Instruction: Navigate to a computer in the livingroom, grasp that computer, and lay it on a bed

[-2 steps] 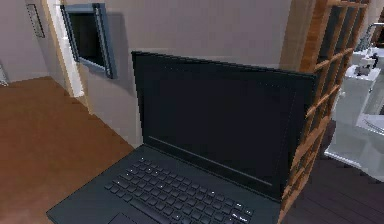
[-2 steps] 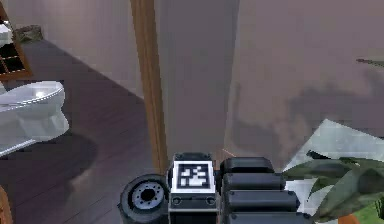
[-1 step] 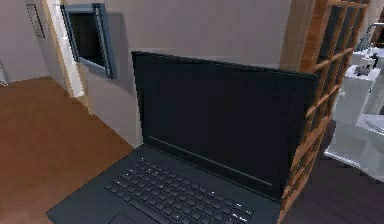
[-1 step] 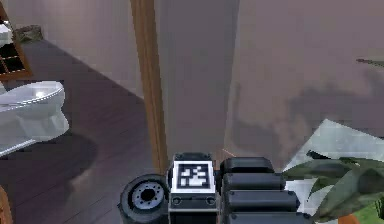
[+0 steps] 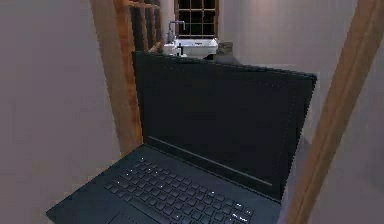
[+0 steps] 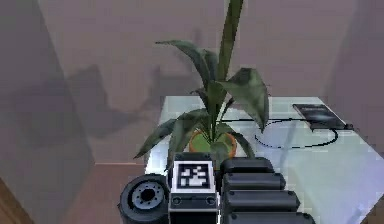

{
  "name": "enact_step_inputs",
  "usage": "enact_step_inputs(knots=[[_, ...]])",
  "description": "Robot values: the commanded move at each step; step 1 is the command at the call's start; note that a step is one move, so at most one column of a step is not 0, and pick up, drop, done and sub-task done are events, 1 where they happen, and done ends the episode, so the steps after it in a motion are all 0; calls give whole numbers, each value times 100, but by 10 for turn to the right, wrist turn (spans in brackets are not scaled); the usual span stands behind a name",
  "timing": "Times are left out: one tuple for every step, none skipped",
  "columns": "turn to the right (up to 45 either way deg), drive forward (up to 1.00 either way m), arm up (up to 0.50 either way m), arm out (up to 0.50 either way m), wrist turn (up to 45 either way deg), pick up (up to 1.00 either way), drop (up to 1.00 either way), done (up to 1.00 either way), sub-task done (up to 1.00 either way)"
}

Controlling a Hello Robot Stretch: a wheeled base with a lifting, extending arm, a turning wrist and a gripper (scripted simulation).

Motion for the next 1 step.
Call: enact_step_inputs(knots=[[150,0,0,0,0,0,0,0,0]])
